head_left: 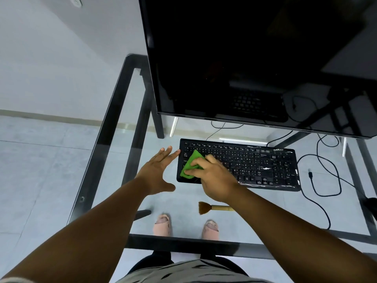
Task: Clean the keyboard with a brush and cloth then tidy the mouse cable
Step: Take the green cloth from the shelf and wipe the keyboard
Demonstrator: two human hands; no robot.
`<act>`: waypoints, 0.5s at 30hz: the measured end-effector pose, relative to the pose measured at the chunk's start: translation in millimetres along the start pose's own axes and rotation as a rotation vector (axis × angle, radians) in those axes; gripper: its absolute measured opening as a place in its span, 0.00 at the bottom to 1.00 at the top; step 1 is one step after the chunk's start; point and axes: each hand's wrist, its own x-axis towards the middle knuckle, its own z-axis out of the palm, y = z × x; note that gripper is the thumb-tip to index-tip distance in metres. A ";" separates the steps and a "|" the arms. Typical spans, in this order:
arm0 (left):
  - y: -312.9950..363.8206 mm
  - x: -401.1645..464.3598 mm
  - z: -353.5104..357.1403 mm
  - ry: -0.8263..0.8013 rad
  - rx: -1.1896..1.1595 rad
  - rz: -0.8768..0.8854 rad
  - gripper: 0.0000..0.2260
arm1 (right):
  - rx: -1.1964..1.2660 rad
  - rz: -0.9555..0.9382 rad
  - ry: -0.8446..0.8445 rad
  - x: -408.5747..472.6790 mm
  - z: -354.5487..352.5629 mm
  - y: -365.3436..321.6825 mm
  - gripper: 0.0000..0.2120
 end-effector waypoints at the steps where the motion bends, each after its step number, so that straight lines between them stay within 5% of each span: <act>1: -0.3 -0.1 -0.1 0.001 0.001 0.002 0.51 | -0.007 -0.014 -0.018 -3.7 -2.3 4.6 0.28; 7: 2.4 0.0 7.9 0.054 0.004 -0.014 0.49 | -0.037 0.071 0.068 -32.8 -5.2 30.0 0.29; 15: 10.8 -0.8 25.6 0.119 0.078 -0.005 0.41 | -0.129 -0.041 0.030 -64.5 -10.4 54.6 0.25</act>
